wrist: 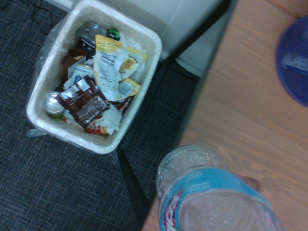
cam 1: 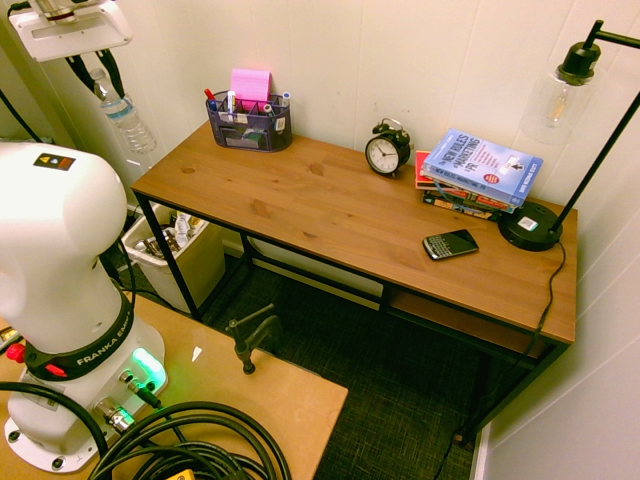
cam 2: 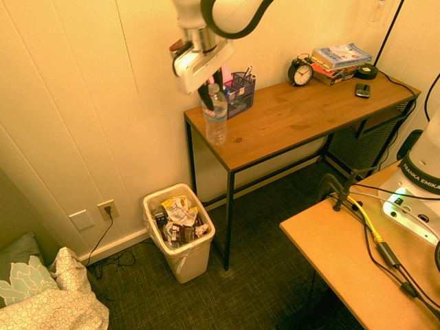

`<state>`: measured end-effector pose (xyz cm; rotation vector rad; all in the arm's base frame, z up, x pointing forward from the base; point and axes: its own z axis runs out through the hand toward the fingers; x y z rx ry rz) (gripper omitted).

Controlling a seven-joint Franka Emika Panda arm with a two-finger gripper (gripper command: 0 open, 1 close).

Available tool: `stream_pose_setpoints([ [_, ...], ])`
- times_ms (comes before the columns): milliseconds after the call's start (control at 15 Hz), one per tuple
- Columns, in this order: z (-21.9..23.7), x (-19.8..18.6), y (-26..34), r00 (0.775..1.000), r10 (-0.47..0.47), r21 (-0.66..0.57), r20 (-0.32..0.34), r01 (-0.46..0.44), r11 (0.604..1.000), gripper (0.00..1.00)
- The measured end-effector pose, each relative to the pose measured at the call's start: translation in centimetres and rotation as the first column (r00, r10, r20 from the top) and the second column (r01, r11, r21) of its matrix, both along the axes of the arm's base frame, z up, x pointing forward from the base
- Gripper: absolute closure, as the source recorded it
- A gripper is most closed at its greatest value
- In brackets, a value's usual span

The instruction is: Throw the bottle in the trash bin

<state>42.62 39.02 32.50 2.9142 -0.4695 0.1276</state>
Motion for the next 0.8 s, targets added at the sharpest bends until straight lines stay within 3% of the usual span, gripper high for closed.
stream_pose_setpoints([
  [267,-6.4,1.5,7.2,0.996,0.054,-0.036,-0.068,-0.056,0.998,1.00],
  [600,-16.6,7.4,8.0,0.987,0.057,-0.062,-0.151,-0.067,0.996,1.00],
  [800,-20.7,8.1,8.9,0.972,0.065,-0.055,-0.225,-0.079,0.995,1.00],
])
